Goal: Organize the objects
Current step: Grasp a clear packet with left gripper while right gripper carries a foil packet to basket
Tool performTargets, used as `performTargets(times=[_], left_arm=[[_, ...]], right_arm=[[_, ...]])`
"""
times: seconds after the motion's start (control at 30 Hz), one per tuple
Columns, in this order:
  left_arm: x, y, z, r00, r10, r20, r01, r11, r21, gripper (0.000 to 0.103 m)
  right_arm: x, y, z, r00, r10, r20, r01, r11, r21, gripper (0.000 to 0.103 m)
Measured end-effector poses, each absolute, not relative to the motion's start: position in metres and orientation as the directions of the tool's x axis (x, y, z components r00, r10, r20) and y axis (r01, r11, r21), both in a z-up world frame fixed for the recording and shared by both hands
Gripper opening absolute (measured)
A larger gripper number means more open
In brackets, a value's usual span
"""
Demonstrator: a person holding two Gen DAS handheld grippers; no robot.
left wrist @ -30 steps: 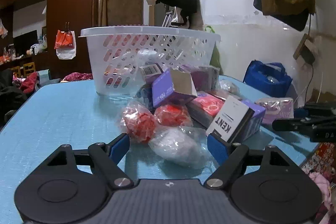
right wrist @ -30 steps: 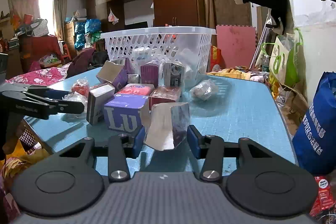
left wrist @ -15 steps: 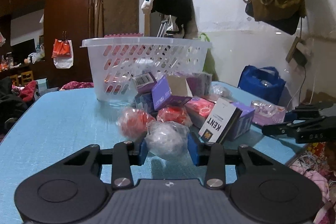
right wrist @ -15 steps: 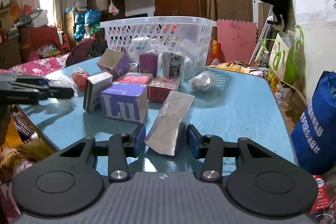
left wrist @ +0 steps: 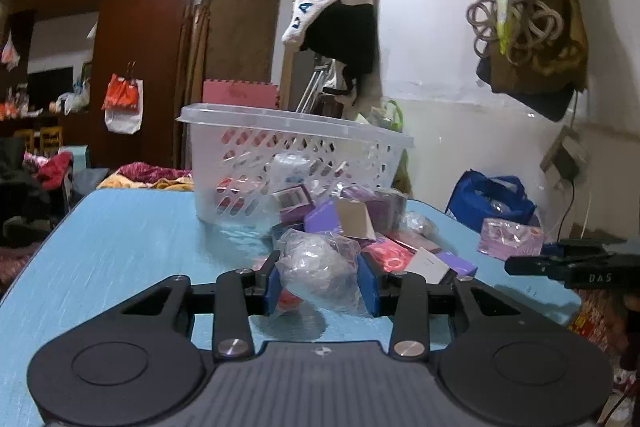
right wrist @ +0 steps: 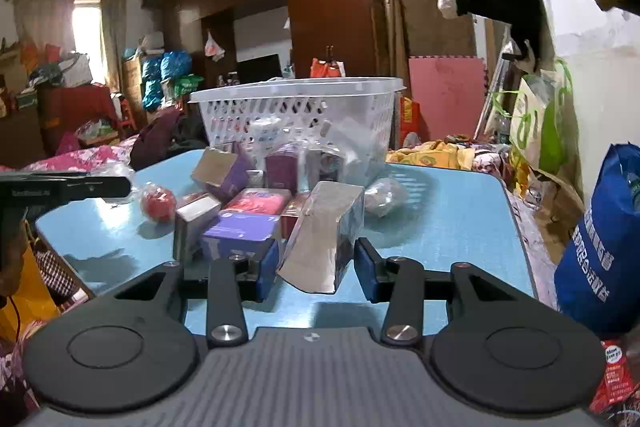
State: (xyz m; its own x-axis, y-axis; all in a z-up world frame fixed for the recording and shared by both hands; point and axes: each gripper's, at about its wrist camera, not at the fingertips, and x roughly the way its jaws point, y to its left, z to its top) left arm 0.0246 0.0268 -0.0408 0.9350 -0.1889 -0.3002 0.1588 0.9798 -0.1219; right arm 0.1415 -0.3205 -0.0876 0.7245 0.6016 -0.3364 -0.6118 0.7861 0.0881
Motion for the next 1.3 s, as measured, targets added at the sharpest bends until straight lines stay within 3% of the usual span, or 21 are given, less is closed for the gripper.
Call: performTargets(times=[0.13, 0.27, 0.43, 0.57, 0.7, 0.77, 0.8, 0.83, 0.97, 1.03, 1.13, 1.3], left_arm=[[0.026, 0.033, -0.033, 0.937, -0.209, -0.281, 0.164, 0.971, -0.176, 0.043], [0.043, 0.038, 0.0, 0.943, -0.255, -0.214, 0.195, 0.943, -0.268, 0.043], [0.101, 0.035, 0.062, 0.959, -0.208, -0.193, 0.157, 0.955, -0.251, 0.043], [0.169, 0.04, 0.089, 0.951, -0.126, -0.284, 0.05, 0.964, -0.262, 0.043], [0.219, 0.038, 0.078, 0.915, -0.082, -0.395, -0.014, 0.972, -0.233, 0.043], [0.227, 0.04, 0.071, 0.914, -0.091, -0.396, -0.006, 0.972, -0.237, 0.047], [0.228, 0.043, 0.068, 0.916, -0.087, -0.391, -0.01, 0.971, -0.24, 0.052], [0.233, 0.046, 0.066, 0.909, -0.077, -0.409, -0.028, 0.969, -0.245, 0.069], [0.216, 0.063, 0.067, 0.917, -0.098, -0.387, -0.025, 0.953, -0.302, 0.073], [0.188, 0.066, 0.065, 0.928, -0.121, -0.353, 0.011, 0.954, -0.298, 0.075], [0.136, 0.064, 0.045, 0.938, -0.126, -0.324, 0.045, 0.968, -0.246, 0.087], [0.068, 0.064, -0.012, 0.936, -0.129, -0.329, 0.053, 0.972, -0.231, 0.087]], right_arm=[[0.141, -0.322, -0.079, 0.716, 0.629, -0.304, -0.621, 0.772, 0.134, 0.045], [0.143, -0.293, -0.04, 0.732, 0.639, -0.234, -0.645, 0.761, 0.061, 0.045], [0.177, -0.237, 0.02, 0.719, 0.667, -0.195, -0.685, 0.728, -0.032, 0.045], [0.228, -0.195, 0.045, 0.737, 0.632, -0.239, -0.662, 0.746, -0.068, 0.045], [0.268, -0.173, 0.041, 0.727, 0.614, -0.308, -0.657, 0.753, -0.049, 0.045], [0.276, -0.169, 0.036, 0.731, 0.607, -0.312, -0.652, 0.756, -0.059, 0.046], [0.28, -0.165, 0.034, 0.737, 0.593, -0.325, -0.645, 0.761, -0.073, 0.048], [0.282, -0.162, 0.032, 0.743, 0.574, -0.346, -0.636, 0.766, -0.094, 0.059], [0.26, -0.179, 0.028, 0.757, 0.566, -0.327, -0.625, 0.774, -0.108, 0.079], [0.236, -0.202, 0.023, 0.731, 0.61, -0.305, -0.653, 0.755, -0.057, 0.099], [0.194, -0.238, -0.002, 0.705, 0.666, -0.242, -0.684, 0.729, 0.012, 0.103], [0.142, -0.268, -0.071, 0.692, 0.649, -0.315, -0.677, 0.736, 0.03, 0.101]])
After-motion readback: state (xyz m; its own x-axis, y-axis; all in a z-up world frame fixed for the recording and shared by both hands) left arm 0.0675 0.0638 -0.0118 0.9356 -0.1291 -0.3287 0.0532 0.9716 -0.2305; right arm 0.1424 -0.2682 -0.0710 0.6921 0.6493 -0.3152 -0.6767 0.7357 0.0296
